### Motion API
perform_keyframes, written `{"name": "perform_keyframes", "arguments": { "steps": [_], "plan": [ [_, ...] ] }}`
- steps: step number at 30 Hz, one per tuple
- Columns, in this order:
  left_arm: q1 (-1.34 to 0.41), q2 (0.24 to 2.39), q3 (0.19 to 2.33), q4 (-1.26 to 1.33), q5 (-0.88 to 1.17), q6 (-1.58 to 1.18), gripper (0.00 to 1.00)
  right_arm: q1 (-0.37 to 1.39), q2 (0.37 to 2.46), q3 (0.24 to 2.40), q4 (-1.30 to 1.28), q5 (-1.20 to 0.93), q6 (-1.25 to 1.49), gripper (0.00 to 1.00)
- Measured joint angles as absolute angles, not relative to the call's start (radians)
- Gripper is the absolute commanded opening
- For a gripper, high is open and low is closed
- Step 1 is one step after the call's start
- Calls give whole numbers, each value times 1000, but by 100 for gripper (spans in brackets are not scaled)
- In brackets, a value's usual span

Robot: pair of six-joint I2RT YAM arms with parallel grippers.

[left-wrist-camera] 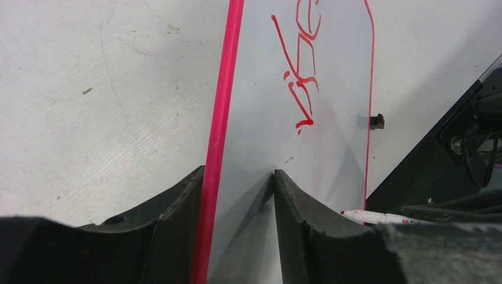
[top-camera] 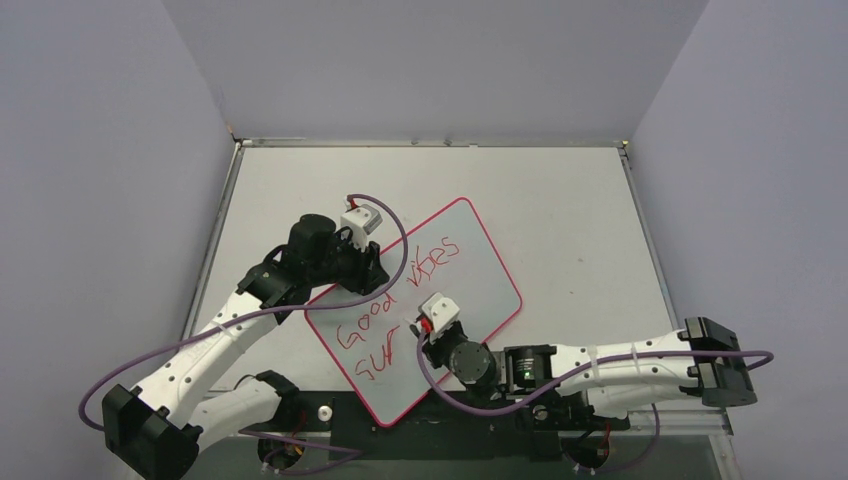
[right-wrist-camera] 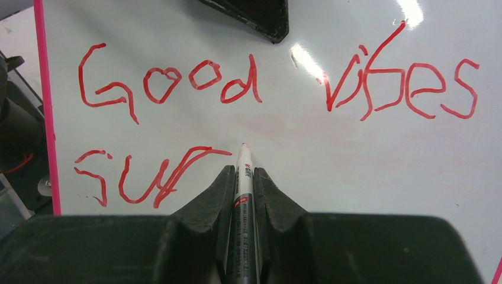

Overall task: Write a sentence on the whiteboard
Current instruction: Write a sentence on the whiteboard stand.

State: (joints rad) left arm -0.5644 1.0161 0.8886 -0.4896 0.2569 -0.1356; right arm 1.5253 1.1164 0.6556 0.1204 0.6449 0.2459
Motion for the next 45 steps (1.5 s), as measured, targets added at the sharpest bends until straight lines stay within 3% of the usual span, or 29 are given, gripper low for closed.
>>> {"name": "perform_keyframes", "arguments": {
  "steps": [12, 45],
  "plan": [
    [-564, 1016, 889, -490, 254, -134, 0, 1515, 1203, 657, 146, 627, 236, 0],
    [-567, 1016, 889, -489, 254, -134, 0, 1606, 1175, 575, 148, 682, 405, 0]
  ]
}}
